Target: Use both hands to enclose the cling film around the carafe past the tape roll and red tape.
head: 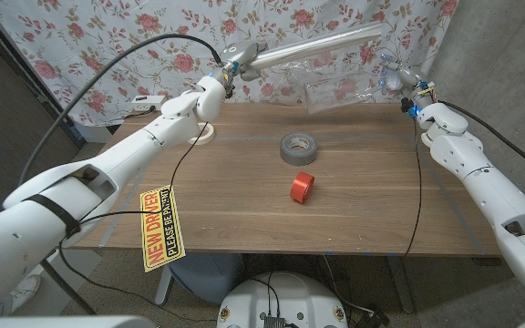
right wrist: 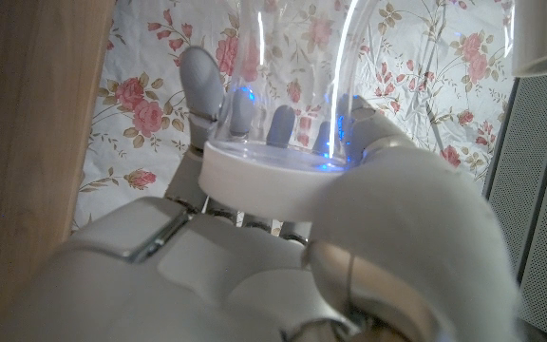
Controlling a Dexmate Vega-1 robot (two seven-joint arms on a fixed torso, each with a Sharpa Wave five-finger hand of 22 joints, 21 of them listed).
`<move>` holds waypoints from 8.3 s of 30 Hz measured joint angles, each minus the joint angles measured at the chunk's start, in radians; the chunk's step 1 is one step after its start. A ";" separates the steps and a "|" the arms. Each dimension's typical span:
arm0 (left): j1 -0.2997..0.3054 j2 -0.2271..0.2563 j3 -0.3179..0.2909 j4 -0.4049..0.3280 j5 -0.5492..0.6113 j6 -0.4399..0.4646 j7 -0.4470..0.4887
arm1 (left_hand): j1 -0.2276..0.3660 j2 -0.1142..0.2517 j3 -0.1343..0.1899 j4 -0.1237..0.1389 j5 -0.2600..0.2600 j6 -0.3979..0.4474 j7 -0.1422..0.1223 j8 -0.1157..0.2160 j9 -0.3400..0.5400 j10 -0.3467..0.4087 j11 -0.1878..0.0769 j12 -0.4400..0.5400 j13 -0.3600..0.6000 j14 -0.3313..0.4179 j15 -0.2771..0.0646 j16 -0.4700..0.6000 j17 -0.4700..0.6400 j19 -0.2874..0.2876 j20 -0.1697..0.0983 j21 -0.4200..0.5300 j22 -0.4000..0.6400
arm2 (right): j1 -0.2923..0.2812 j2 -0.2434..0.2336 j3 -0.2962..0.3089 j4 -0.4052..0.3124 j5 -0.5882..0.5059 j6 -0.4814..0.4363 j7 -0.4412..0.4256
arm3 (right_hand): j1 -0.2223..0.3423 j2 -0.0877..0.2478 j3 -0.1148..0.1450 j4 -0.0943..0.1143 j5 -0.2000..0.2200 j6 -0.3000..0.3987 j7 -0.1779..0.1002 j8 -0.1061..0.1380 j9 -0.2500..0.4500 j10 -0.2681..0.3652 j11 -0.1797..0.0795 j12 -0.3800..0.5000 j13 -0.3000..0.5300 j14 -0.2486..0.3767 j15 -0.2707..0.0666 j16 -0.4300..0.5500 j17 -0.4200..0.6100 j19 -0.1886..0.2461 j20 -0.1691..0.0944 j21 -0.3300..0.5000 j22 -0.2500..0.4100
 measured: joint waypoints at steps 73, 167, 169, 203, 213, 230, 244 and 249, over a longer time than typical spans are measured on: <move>0.033 -0.035 -0.012 -0.108 0.027 -0.077 -0.029 | -0.001 0.002 -0.011 0.000 0.015 -0.013 -0.002 0.022 -0.005 0.000 0.000 0.000 0.001 0.002 -0.002 0.000 -0.009 0.004 0.000 0.006 -0.009 | 0.003 0.138 -0.031 0.053 0.032 0.034 -0.042 | 0.002 -0.002 0.000 0.000 0.000 0.000 0.000 0.000 0.000 0.000 0.000 0.010 -0.004 0.000 0.000 0.003 0.001 0.000 0.000 0.000 -0.006; 0.210 0.032 -0.049 -0.312 0.027 -0.118 -0.177 | 0.006 0.005 -0.026 0.001 0.019 -0.020 -0.002 0.035 -0.009 0.000 0.000 0.004 0.002 0.002 -0.002 0.005 -0.011 -0.004 0.003 0.018 -0.021 | 0.029 0.320 0.061 0.060 0.056 0.171 -0.387 | 0.002 -0.002 0.000 0.000 0.000 0.006 0.001 0.000 0.000 0.000 0.000 0.013 -0.021 0.000 0.000 0.023 0.000 0.004 -0.004 -0.004 -0.028; 0.210 0.032 -0.049 -0.312 0.027 -0.121 -0.183 | 0.006 0.005 -0.026 0.001 0.019 -0.020 -0.002 0.035 -0.009 0.000 0.000 0.004 0.002 0.002 -0.002 0.005 -0.011 -0.004 0.003 0.018 -0.023 | 0.027 0.321 0.066 0.055 0.056 0.171 -0.387 | 0.002 -0.002 0.000 0.000 0.000 0.006 0.001 0.000 0.000 0.000 0.000 0.013 -0.023 0.000 0.000 0.023 0.000 0.004 -0.004 -0.004 -0.028; 0.305 0.110 -0.077 -0.394 0.029 -0.107 -0.280 | 0.008 0.007 -0.026 0.001 0.022 -0.020 -0.002 0.035 -0.009 0.000 0.000 0.008 0.004 0.002 -0.002 0.004 -0.017 -0.003 0.003 0.017 -0.037 | -0.016 0.309 0.136 -0.060 0.190 0.148 -0.369 | 0.003 -0.003 0.000 0.000 0.000 0.005 0.002 0.000 0.001 0.000 0.000 0.015 -0.023 0.000 0.000 0.023 0.000 0.004 -0.004 -0.004 -0.037; 0.297 0.130 -0.078 -0.403 0.046 -0.111 -0.317 | 0.012 0.010 -0.024 -0.001 0.034 -0.020 -0.002 0.035 -0.009 0.004 -0.004 0.022 0.001 0.002 -0.002 0.004 -0.019 -0.003 0.003 0.017 -0.025 | -0.034 0.301 0.146 -0.082 0.207 0.143 -0.378 | 0.004 -0.004 0.000 0.000 0.000 0.004 0.004 0.000 0.000 0.000 0.000 0.022 -0.023 0.000 0.000 0.023 0.000 0.006 -0.006 -0.004 -0.037; 0.266 0.163 -0.076 -0.427 0.130 -0.131 -0.356 | 0.017 0.004 -0.017 -0.002 0.057 -0.009 -0.002 0.035 -0.009 0.013 -0.002 0.033 0.001 0.002 -0.002 0.008 -0.026 -0.004 0.003 0.008 -0.016 | -0.063 0.319 0.150 -0.093 0.237 0.142 -0.384 | 0.004 -0.004 0.000 0.000 0.000 0.004 0.003 0.000 0.000 0.000 0.000 0.022 -0.025 0.000 0.000 0.023 0.001 0.006 -0.006 -0.004 -0.042; 0.235 0.205 -0.071 -0.423 0.177 -0.191 -0.420 | 0.013 0.000 -0.013 -0.006 0.065 -0.005 0.002 0.042 -0.009 0.013 -0.001 0.033 -0.001 0.002 -0.002 0.004 -0.026 -0.005 0.004 0.000 -0.022 | -0.078 0.322 0.151 -0.109 0.272 0.120 -0.366 | 0.004 -0.004 0.000 0.000 0.000 0.004 0.003 0.000 0.000 0.000 0.000 0.021 -0.028 0.000 0.000 0.023 0.001 0.006 -0.006 -0.004 -0.042; 0.243 0.214 -0.094 -0.408 0.165 -0.215 -0.409 | 0.015 -0.001 -0.013 -0.006 0.065 -0.005 0.002 0.042 -0.006 0.013 -0.001 0.033 -0.001 0.002 -0.002 0.004 -0.025 -0.005 0.004 0.000 -0.022 | -0.085 0.311 0.155 -0.120 0.275 0.112 -0.365 | 0.004 -0.004 0.000 0.000 0.000 0.005 0.002 0.000 0.000 0.000 0.000 0.020 -0.028 0.000 0.000 0.023 0.001 0.006 -0.006 -0.004 -0.042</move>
